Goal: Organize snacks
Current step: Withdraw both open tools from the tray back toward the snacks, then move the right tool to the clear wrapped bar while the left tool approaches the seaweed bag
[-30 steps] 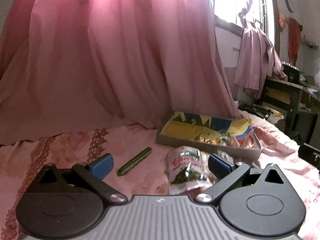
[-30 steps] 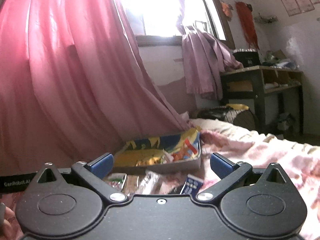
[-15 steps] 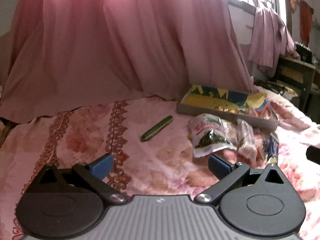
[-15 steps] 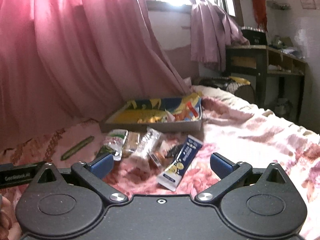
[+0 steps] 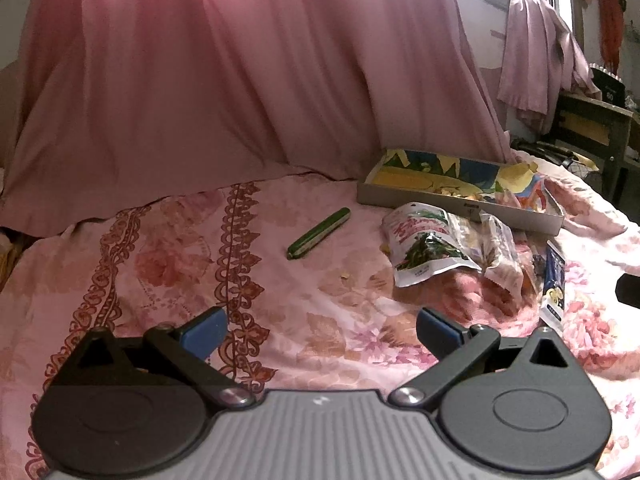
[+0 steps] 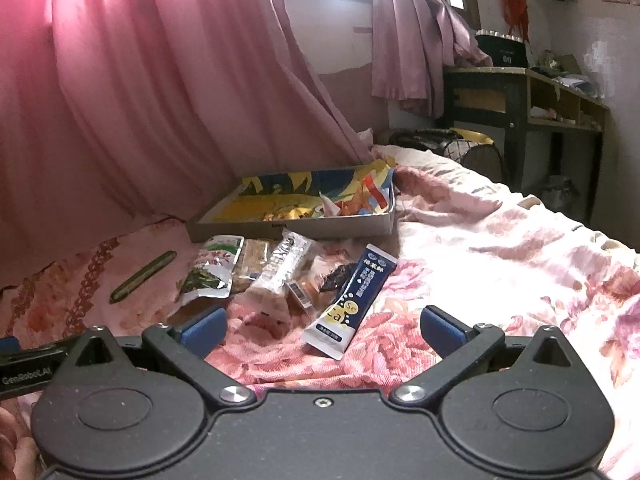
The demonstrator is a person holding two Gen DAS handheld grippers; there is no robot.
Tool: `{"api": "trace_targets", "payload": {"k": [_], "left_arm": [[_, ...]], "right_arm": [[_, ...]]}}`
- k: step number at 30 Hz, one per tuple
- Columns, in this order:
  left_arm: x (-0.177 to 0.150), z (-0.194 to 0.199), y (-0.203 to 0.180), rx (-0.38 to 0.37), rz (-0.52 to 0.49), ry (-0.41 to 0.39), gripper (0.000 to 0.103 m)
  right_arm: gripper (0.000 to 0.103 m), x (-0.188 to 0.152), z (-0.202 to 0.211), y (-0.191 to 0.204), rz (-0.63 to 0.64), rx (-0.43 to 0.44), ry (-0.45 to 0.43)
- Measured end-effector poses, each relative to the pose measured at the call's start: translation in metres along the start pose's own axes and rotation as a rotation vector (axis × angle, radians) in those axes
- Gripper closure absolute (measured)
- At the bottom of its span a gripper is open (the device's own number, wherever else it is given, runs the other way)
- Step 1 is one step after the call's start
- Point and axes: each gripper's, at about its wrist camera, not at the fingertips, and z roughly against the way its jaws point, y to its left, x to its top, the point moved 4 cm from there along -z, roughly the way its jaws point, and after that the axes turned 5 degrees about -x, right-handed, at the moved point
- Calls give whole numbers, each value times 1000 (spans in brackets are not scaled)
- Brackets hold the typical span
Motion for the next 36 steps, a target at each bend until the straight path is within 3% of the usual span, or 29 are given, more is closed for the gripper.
{"api": "trace_targets", "payload": {"k": [14,24,36], "left_arm": [[3,-12,-7,-46,-13,27,0],[14,-37,-13,-100,-10,67,0],[44,-86,-29,-112,47,84,0]], "right_arm": [[1,-2,-18,1,-3,-8,87],[1,3,-41,-2,-46,44,186],[1,30,-84,-12,33,57,160]]}}
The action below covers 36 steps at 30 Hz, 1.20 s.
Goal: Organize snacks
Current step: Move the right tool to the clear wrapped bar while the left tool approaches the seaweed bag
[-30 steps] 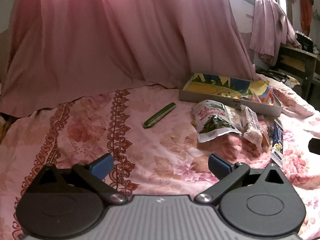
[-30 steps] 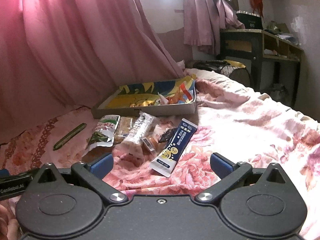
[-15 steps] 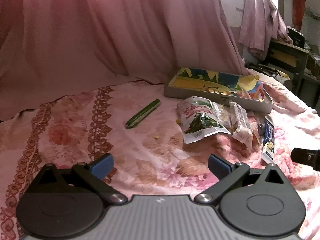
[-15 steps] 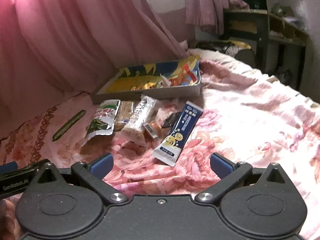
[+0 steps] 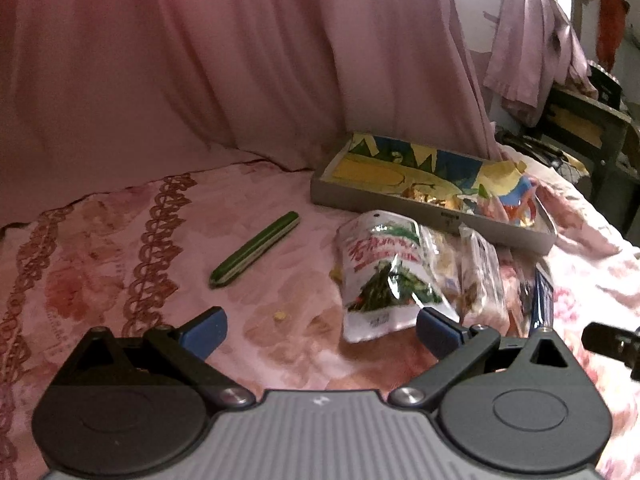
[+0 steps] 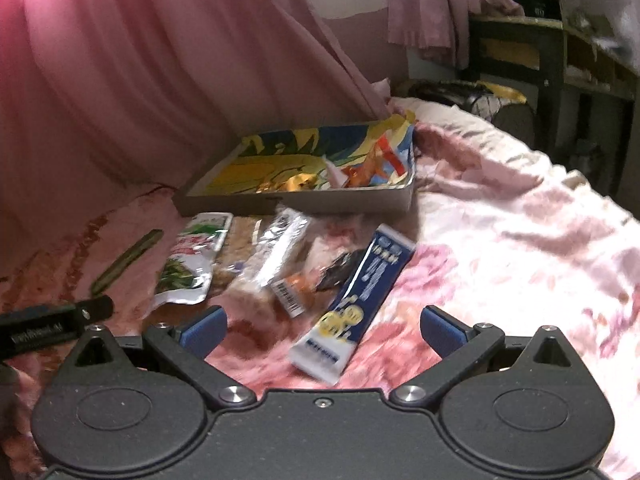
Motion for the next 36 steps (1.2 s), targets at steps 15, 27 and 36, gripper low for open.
{"api": "trace_targets", "payload": {"k": [15,27,36], "left_arm": [[35,-70,-27,-67,-11,64,0],[39,-114,-33,-110,-49,183,1],[40,-130,-28,-154,-38,229,16]], "right_arm": [[1,18,-63,-13,9,36,49],[12,27,-96,7,-19,239,7],[27,25,-122,35,33,262,40]]}}
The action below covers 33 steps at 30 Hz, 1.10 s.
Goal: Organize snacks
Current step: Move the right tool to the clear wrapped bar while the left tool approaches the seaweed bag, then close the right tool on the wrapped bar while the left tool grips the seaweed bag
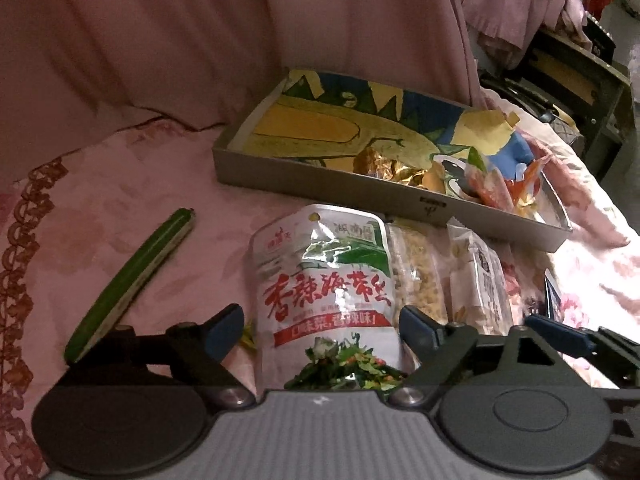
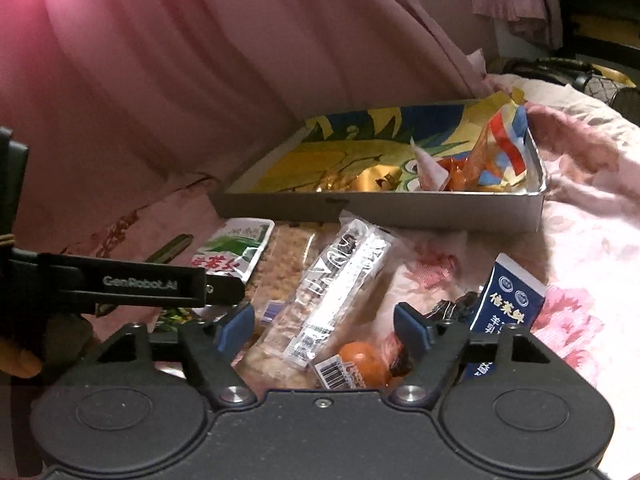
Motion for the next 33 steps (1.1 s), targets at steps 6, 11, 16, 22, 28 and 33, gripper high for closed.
{"api": "trace_targets", "payload": {"k": [6,11,16,22,28,33], "left_arm": [[1,-2,4,-9,19,-2,23],[-1,3,9,-16,68,-13,31],[-8,13,15,-21,118,-36,39],[-30,29,26,-22,235,-43,52],[-60,53,21,-12,260,-42,55],[-83,77,18,-8,294,-49,55]], "right_arm": [[39,2,-9,-2,-18,-4,-10],[52,0,-14,4,6,-6,14],[52,-5,-20,1,-46,11,74],[59,-11,-11,2,-78,16,74],[63,-20,18,18,-22,17,75],[65,-26,37,23,27,1,66]]}}
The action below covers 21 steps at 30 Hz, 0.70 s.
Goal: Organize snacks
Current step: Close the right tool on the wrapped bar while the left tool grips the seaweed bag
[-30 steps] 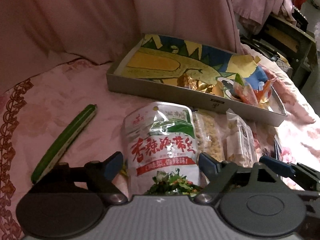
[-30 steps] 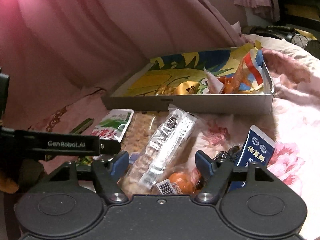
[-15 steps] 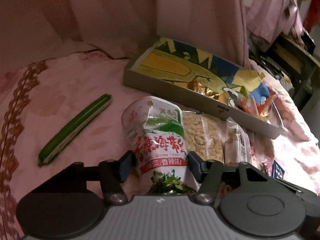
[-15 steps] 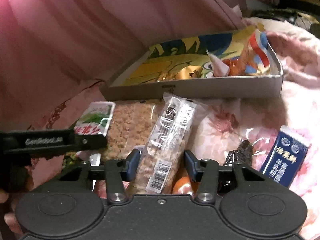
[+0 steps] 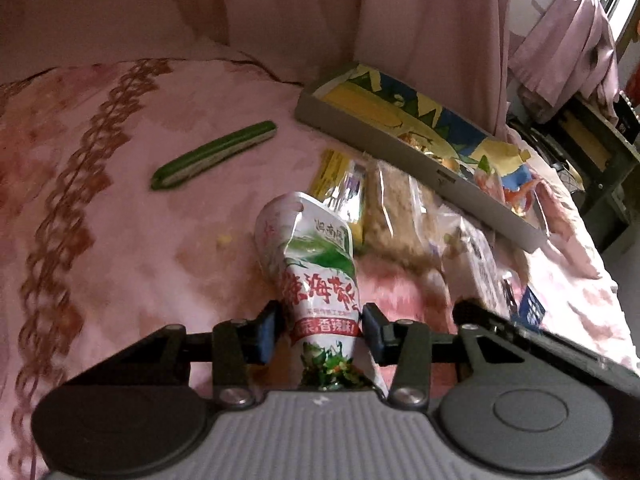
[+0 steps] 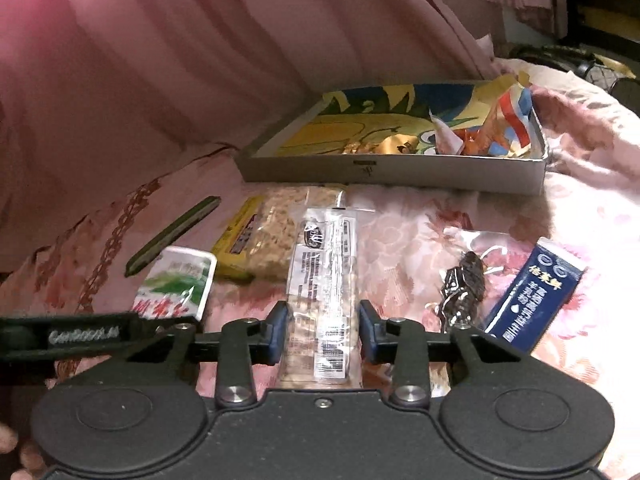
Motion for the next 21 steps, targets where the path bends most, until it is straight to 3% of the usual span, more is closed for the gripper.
{"api": "trace_targets", "payload": {"k": [10,21], "left_arm": [[-18,35,1,23,47,-29,56],[-11,59,-25,-26,32,-92,56]], "right_arm": [[65,-13,27,-2,-8,-28,-3],[65,-13,69,-2,-15,-36,-129]]}}
